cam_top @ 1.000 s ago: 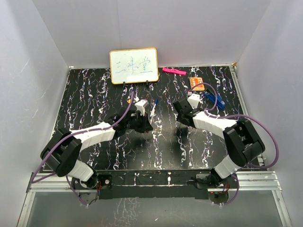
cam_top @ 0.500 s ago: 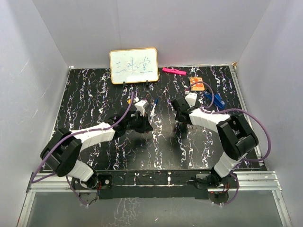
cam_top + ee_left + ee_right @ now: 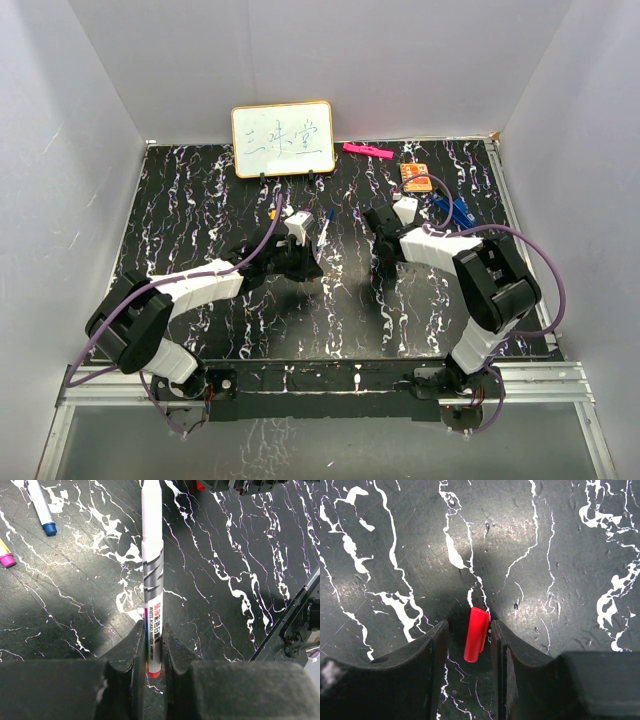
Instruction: Insert the pens into the pen caps
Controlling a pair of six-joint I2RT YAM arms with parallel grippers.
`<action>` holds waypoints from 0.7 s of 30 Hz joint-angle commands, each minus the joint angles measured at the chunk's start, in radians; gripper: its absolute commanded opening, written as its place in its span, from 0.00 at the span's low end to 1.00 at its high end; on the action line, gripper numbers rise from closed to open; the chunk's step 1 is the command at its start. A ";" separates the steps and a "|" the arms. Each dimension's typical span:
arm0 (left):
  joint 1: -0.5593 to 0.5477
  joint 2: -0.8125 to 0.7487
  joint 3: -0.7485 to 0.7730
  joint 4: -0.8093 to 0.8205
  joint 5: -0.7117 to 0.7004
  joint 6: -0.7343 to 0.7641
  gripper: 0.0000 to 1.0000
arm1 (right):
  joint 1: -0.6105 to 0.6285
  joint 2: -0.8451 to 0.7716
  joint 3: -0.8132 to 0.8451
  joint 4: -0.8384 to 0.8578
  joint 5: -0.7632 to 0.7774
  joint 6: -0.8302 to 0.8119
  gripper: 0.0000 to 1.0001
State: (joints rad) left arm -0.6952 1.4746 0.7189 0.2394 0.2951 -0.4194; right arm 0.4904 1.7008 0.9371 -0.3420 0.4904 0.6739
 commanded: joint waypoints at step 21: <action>-0.001 -0.040 -0.003 0.015 -0.019 -0.015 0.00 | -0.025 0.004 -0.055 0.036 -0.150 -0.034 0.00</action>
State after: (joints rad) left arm -0.6952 1.4746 0.7177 0.2398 0.2794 -0.4316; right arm 0.4679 1.7020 0.9184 -0.2718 0.4294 0.6514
